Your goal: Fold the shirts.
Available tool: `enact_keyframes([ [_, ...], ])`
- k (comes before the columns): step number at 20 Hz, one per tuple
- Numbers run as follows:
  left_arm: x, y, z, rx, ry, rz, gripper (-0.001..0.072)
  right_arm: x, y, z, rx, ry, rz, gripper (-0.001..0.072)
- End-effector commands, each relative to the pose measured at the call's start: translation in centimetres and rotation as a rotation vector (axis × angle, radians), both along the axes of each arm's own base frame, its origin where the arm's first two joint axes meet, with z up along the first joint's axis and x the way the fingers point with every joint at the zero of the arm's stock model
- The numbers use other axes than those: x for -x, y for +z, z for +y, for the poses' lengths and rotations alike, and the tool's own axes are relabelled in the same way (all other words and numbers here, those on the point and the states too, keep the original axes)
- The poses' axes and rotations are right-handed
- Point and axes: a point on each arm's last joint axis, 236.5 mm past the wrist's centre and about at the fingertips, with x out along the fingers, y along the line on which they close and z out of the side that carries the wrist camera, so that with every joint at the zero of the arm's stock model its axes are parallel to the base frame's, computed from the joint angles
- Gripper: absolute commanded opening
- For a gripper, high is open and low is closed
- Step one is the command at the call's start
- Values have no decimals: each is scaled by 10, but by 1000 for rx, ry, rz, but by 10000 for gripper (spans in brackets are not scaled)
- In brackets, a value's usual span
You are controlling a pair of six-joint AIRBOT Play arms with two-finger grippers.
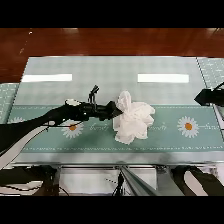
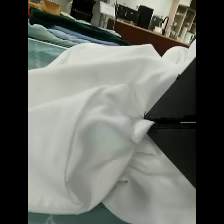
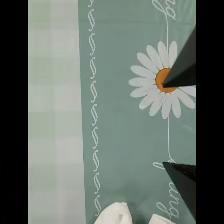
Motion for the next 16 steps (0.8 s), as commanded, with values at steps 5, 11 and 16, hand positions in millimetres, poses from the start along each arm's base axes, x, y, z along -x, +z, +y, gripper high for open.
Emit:
enact_keyframes([
  [5,6,25,-9,146,-85,-16,26,9,-67,44,-247,-18,91,548],
  [11,2,42,10,175,-117,-44,26,-7,-132,98,-587,-158,83,602],
  [16,1,45,13,189,-122,-42,26,-22,-167,102,-611,-212,113,601],
])
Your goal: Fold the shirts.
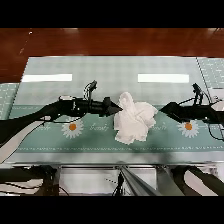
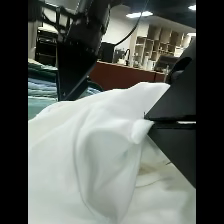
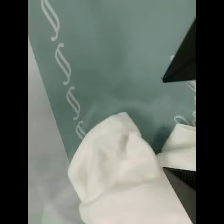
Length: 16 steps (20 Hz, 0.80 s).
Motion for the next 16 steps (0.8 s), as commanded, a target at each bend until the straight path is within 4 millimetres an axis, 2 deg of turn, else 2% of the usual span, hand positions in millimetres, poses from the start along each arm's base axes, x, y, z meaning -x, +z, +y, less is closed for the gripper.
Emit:
enact_keyframes([
  [1,1,4,2,12,-12,-3,26,-20,-24,11,-43,-70,-7,601],
  [3,1,4,2,12,-12,-3,26,-30,-38,27,-55,-86,0,601],
  [5,1,4,2,12,-11,-3,26,-35,-50,47,-74,-98,12,555],
  [6,1,4,2,12,-11,-3,26,-36,-53,57,-84,-101,13,444],
  [7,0,4,3,12,-10,-4,26,-39,-53,65,-89,-101,0,301],
  [8,-1,4,4,12,-6,-4,26,-43,-49,70,-88,-96,-23,148],
  [9,-4,5,6,13,3,-6,26,-47,-42,73,-96,-88,-43,31],
  [10,-9,9,10,16,17,-19,25,-53,-29,74,-96,-55,-84,30],
  [12,-22,35,24,37,56,-87,25,-69,15,70,-88,19,-220,30],
  [13,-30,56,33,51,81,-136,24,-79,48,62,-73,29,-307,30],
  [15,-45,118,57,83,135,-301,24,-96,129,39,-26,20,-507,30],
  [16,-50,156,69,105,166,-394,24,-100,178,28,0,5,-625,30],
])
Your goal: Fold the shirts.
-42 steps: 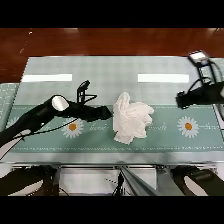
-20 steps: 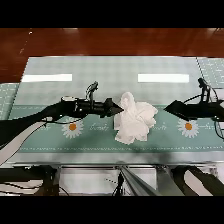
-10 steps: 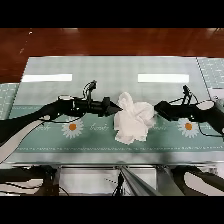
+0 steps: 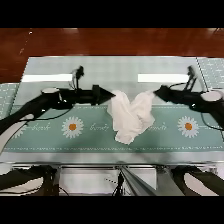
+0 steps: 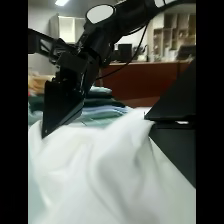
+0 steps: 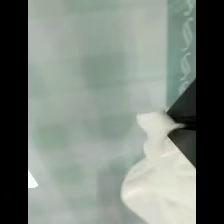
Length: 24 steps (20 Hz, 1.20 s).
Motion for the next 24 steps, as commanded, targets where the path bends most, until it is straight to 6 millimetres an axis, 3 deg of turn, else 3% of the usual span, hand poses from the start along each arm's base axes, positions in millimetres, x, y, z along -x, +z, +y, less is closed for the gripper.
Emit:
enact_keyframes([
  [1,-14,115,42,58,105,-285,24,-8,148,-28,88,-24,-363,30],
  [4,5,253,81,126,233,-567,24,19,277,-31,182,-31,-664,30],
  [6,32,323,104,85,300,-786,24,44,342,-32,238,-44,-818,30],
  [8,57,362,124,-35,360,-922,24,69,396,-39,287,-96,-937,30],
  [11,82,392,150,-268,455,-1059,24,98,447,-41,310,-136,-1032,30],
  [14,115,423,153,-296,484,-1163,25,130,496,-36,294,-151,-1138,30],
  [17,143,454,151,-280,501,-1260,25,161,534,-31,275,-161,-1229,29],
  [19,155,469,153,-287,525,-1312,25,178,546,-24,259,-139,-1244,30],
  [22,143,466,171,-425,590,-1342,25,179,519,-13,329,-56,-1137,30],
  [24,115,452,189,-550,631,-1317,25,158,485,-26,365,-72,-981,30],
])
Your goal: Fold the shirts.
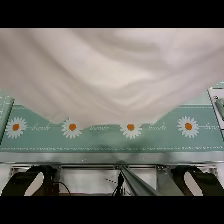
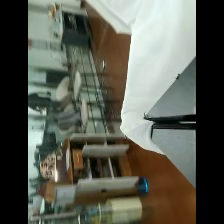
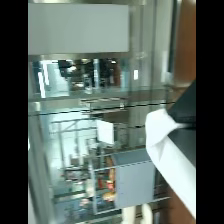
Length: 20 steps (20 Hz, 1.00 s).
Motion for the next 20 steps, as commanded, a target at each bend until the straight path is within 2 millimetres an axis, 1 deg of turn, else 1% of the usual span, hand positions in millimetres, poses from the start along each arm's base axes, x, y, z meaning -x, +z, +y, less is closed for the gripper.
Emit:
enact_keyframes([
  [1,-41,-16,30,-92,171,27,25,-25,-46,-7,6,-23,223,30],
  [3,-84,-38,35,-107,186,107,25,-56,-68,5,-11,64,313,30],
  [5,-135,-70,38,-112,180,212,25,-103,-101,7,-38,111,432,30],
  [6,-157,-86,40,-113,177,259,25,-128,-119,4,-55,115,484,30],
  [8,-210,-132,43,-120,170,381,25,-182,-167,-4,-83,113,607,30],
  [9,-233,-157,44,-123,166,441,25,-206,-197,-7,-88,116,680,30],
  [10,-257,-186,45,-126,159,508,26,-224,-226,-10,-76,123,744,30],
  [11,-277,-215,44,-130,149,574,25,-241,-261,-15,-59,114,823,30],
  [12,-292,-248,42,-138,132,650,26,-253,-295,-19,-20,93,901,30],
  [14,-311,-307,32,-138,88,810,26,-269,-353,-27,94,36,1014,30],
  [16,-320,-359,18,-125,49,959,26,-280,-396,-28,196,-2,1086,30],
  [18,-321,-406,2,-119,10,1099,26,-285,-427,-23,243,-2,1142,30],
  [19,-317,-428,-7,-125,-15,1172,27,-287,-440,-18,249,9,1166,30],
  [20,-312,-447,-14,-129,-35,1239,57,-289,-449,-16,249,15,1183,30],
])
